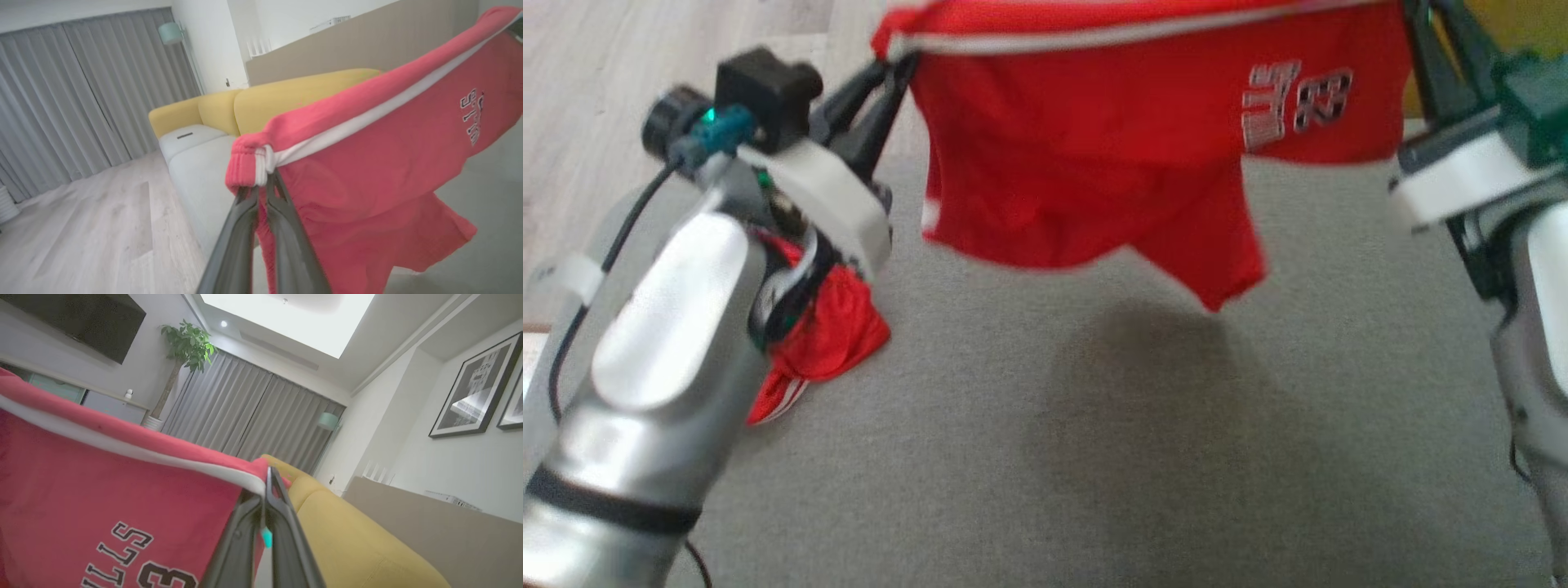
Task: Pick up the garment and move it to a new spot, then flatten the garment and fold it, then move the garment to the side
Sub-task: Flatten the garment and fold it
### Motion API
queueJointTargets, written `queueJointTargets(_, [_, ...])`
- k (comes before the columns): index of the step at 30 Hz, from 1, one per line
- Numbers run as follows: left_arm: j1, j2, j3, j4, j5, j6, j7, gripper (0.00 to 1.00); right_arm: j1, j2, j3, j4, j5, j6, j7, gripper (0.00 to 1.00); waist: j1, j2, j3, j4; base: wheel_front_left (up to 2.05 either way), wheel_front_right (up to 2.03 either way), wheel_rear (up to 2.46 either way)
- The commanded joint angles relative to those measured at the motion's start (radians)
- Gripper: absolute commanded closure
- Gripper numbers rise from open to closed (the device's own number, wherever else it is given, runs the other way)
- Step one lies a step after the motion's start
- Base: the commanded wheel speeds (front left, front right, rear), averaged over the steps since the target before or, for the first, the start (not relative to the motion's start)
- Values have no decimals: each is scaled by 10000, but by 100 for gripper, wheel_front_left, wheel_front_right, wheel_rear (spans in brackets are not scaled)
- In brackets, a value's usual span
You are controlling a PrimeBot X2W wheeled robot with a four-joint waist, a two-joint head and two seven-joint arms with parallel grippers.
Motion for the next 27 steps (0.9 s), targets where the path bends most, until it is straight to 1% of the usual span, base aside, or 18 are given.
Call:
queueJointTargets(1, [-114, 519, 471, -498, -133, 82, 237, 100, 187, -163, 40, -510, 146, -7, 238, 100, 1, -1, 11, 81, 0, 0, 0])
queueJointTargets(5, [574, 931, 492, -1876, -487, 221, 1137, 100, 1021, -488, -46, -1688, 585, -7, 1139, 100, 1, -1, 229, 187, 0, 0, 0])
queueJointTargets(7, [682, 1141, 558, -2416, -550, 325, 1459, 100, 1146, -668, -58, -2131, 799, -7, 1543, 100, 1, -1, 492, 190, 0, 0, 0])
queueJointTargets(10, [433, 1375, 658, -2834, -477, 418, 1762, 100, 853, -906, -42, -2548, 923, -7, 2039, 100, 1, -1, 1125, 137, 0, 0, 0])
queueJointTargets(13, [-348, 1431, 730, -2703, -377, 357, 1952, 100, -31, -1185, 50, -2446, 1071, -7, 2306, 100, 1, -1, 2131, 38, 0, 0, 0])
queueJointTargets(16, [-1654, 1403, 790, -2014, -192, 217, 1970, 100, -1467, -1481, 321, -1753, 1124, -7, 2281, 100, 1, -1, 3280, -108, 0, 0, 0])
queueJointTargets(17, [-1654, 1403, 790, -2014, -192, 217, 1970, 100, -1467, -1481, 321, -1753, 1124, -7, 2281, 100, 1, -1, 3280, -108, 0, 0, 0])
queueJointTargets(19, [-2687, 1344, 783, -1331, 11, 120, 1809, 100, -2632, -1605, 661, -1018, 1087, -7, 2079, 100, 1, -1, 3944, -216, 0, 0, 0])
queueJointTargets(20, [-3831, 1287, 778, -566, 252, 42, 1531, 100, -3936, -1650, 964, -107, 1013, -7, 1807, 100, 1, -1, 4562, -312, 0, 0, 0])
queueJointTargets(23, [-5434, 1072, 876, 691, 600, 3, 734, 100, -5810, -1412, 1102, 1413, 736, -7, 1091, 100, 1, -1, 5138, -409, 0, 0, 0])
queueJointTargets(27, [-6924, 610, 946, 2254, 945, 54, -583, 100, -7528, -910, 925, 3308, 79, -7, -107, 100, 1, -1, 5389, -421, 0, 0, 0])
